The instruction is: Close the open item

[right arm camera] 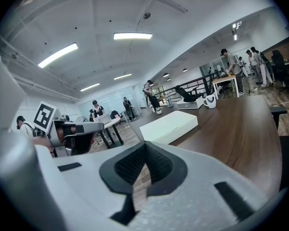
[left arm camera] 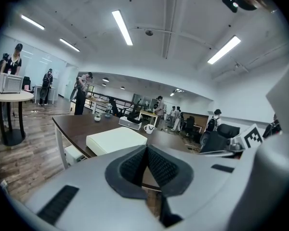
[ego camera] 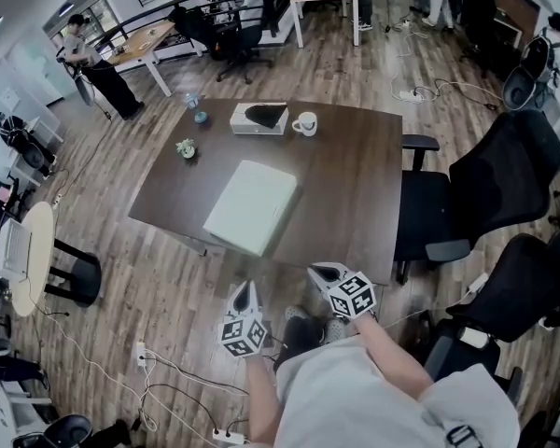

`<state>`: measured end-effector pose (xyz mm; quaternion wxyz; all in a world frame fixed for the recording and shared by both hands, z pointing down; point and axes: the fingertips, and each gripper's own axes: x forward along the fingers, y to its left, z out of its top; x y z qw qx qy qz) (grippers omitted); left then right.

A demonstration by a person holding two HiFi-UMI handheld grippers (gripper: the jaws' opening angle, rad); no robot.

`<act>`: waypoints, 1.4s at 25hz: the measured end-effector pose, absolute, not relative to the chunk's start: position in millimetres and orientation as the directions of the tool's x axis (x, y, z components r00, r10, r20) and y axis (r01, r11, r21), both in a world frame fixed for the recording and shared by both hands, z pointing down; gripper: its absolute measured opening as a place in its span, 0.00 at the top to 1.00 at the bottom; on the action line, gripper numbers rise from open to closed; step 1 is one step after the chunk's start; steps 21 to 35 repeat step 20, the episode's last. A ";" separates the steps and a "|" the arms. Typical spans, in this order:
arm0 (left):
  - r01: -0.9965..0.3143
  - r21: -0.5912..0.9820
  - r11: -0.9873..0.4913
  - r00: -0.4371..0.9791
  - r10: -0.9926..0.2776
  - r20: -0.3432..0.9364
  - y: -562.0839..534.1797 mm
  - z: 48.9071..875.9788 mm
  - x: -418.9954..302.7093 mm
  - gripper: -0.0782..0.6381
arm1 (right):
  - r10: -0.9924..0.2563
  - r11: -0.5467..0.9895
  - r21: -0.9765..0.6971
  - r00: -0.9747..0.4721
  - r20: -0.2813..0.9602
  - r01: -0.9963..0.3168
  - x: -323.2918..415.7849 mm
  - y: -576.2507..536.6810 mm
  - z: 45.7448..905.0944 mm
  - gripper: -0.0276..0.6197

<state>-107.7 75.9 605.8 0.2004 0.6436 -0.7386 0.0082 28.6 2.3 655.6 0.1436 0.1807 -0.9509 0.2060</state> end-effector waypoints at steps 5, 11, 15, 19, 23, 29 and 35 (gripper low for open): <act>-0.950 0.254 0.181 -0.099 -0.947 0.305 69.8 606.3 -107.1 0.88 | -0.295 0.853 -0.328 -0.892 0.341 -0.407 29.2 -1.9 653.3 0.95; -0.953 0.245 0.177 -0.092 -0.942 0.323 69.5 611.8 -108.9 0.88 | -0.296 0.852 -0.330 -0.893 0.338 -0.407 25.6 -4.5 652.5 0.95; -0.954 0.236 0.187 -0.104 -0.940 0.325 67.9 610.9 -114.6 0.88 | -0.294 0.857 -0.323 -0.896 0.333 -0.401 19.9 -7.5 649.5 0.95; -0.952 0.233 0.196 -0.114 -0.939 0.325 66.0 612.2 -121.2 0.88 | -0.290 0.862 -0.315 -0.895 0.338 -0.398 16.2 -8.6 652.4 0.95; -0.951 0.235 0.199 -0.116 -0.939 0.324 65.4 612.5 -122.6 0.88 | -0.289 0.862 -0.313 -0.895 0.340 -0.398 15.5 -9.7 653.3 0.95; -0.951 0.235 0.199 -0.116 -0.939 0.324 65.4 612.5 -122.6 0.88 | -0.289 0.862 -0.313 -0.895 0.340 -0.398 15.5 -9.7 653.3 0.95; -0.951 0.235 0.199 -0.116 -0.939 0.324 65.4 612.5 -122.6 0.88 | -0.289 0.862 -0.313 -0.895 0.340 -0.398 15.5 -9.7 653.3 0.95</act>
